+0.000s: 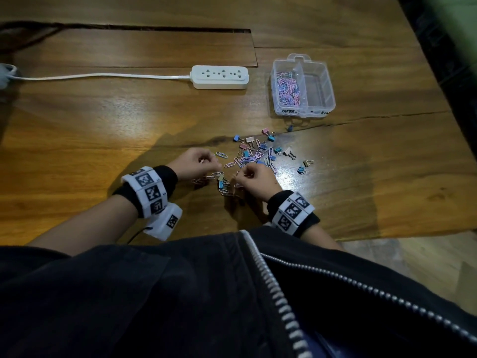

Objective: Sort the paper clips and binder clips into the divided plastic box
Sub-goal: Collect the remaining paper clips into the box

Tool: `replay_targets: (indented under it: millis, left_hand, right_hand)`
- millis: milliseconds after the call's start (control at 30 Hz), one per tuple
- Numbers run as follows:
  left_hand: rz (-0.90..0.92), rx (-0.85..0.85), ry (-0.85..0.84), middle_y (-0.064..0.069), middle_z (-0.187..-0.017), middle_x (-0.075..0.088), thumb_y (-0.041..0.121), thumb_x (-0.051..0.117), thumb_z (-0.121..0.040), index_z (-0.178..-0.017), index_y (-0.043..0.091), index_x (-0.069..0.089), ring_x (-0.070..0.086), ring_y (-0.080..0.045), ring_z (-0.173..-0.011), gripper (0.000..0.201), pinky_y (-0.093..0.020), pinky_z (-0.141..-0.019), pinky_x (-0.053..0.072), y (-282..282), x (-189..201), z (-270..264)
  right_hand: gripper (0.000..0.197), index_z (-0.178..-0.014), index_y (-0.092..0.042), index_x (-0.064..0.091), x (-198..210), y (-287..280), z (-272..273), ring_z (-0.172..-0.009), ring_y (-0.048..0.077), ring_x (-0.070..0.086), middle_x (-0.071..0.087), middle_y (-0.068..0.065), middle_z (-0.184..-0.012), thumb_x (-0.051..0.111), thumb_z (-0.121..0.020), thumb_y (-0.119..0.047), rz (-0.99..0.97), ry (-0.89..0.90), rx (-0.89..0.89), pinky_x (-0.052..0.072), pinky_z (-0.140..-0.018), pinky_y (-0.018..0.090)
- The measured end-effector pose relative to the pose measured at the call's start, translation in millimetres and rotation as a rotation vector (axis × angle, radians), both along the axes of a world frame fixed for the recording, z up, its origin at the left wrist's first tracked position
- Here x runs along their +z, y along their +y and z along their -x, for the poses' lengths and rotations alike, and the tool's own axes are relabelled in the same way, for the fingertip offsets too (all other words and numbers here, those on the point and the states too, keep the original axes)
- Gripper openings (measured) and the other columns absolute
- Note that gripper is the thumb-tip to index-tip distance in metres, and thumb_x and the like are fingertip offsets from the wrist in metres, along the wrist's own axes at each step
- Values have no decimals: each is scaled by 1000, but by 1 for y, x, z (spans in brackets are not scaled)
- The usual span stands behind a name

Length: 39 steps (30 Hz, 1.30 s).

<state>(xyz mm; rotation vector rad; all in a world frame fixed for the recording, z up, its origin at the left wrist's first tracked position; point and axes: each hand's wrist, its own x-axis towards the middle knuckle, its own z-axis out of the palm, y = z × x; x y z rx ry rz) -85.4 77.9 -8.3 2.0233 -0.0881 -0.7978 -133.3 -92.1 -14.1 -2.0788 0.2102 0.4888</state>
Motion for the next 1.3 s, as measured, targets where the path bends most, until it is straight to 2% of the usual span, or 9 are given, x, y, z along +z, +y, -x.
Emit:
replay_targets:
  millis: [133, 233, 333, 533, 800, 900, 1033, 1167, 1300]
  left_hand:
    - [527, 507, 387, -5, -62, 54, -1, 37, -87, -63, 13, 39, 46, -8, -44, 27, -15, -38, 36, 9, 0, -2]
    - [556, 630, 384, -8, -66, 57, -9, 30, -81, -64, 11, 36, 50, -13, -51, 27, -16, -40, 41, 17, -3, -7]
    - [293, 421, 199, -4, -68, 47, -9, 37, -84, -67, 13, 43, 45, -10, -52, 28, -14, -38, 36, 21, -5, -10]
    - [-430, -315, -280, 13, -69, 37, 26, 77, -70, -82, 19, 55, 42, -11, -71, 26, -23, -59, 31, 26, -12, 3]
    - [-475, -460, -290, 4, -85, 36, 25, 61, -85, -83, 17, 49, 35, -12, -91, 15, -22, -78, 30, 25, -17, 5]
    - [-470, -479, -328, 0, -91, 39, 24, 59, -86, -86, 14, 51, 39, -17, -92, 13, -25, -81, 34, 24, -15, 5]
    - [-247, -118, -176, 0, -81, 51, 20, 57, -88, -81, 17, 48, 48, -16, -74, 12, -20, -60, 35, 22, -9, 0]
    - [198, 255, 204, -3, -68, 47, 4, 44, -93, -82, 17, 50, 49, -3, -44, 18, -14, -38, 38, 14, -5, -8]
    - [334, 374, 321, -5, -69, 44, 3, 38, -90, -73, 7, 51, 46, -10, -49, 22, -16, -35, 37, 5, -5, -8]
  right_hand:
    - [23, -69, -13, 52, 7, -11, -3, -44, 0, 49, 59, -7, -54, 53, -85, 3, -435, 119, -279, 37, -42, 11]
    - [24, -87, -15, 58, 13, -20, -7, -44, 3, 51, 60, -5, -51, 46, -86, 5, -679, 233, -351, 35, -43, 14]
    - [25, -93, -11, 60, 16, -29, -8, -50, 7, 50, 56, -3, -57, 38, -88, 1, -896, 293, -360, 39, -48, 16]
    - [28, -64, -14, 47, 14, -35, -10, -48, 8, 43, 49, -4, -53, 40, -91, -20, -964, 326, -436, 37, -50, 18]
    - [33, -57, -17, 44, 11, -22, -7, -43, 5, 42, 45, -3, -57, 61, -85, -19, -390, 182, -219, 34, -44, 15]
    - [19, -70, -16, 54, 4, -16, -3, -62, 3, 55, 56, -4, -73, 71, -77, -10, -18, 66, 29, 45, -61, 17]
    - [24, -101, -19, 63, 4, -12, -2, -99, 17, 56, 62, 1, -106, 69, -79, -26, 440, -56, 256, 46, -83, 31]
    - [24, -107, -12, 58, 4, -7, -5, -107, 23, 53, 57, 7, -114, 57, -88, -26, 592, -125, 396, 44, -90, 35]
    - [23, -110, -9, 52, -3, -4, -7, -109, 22, 47, 51, 9, -116, 52, -90, -22, 624, -93, 475, 40, -93, 33]
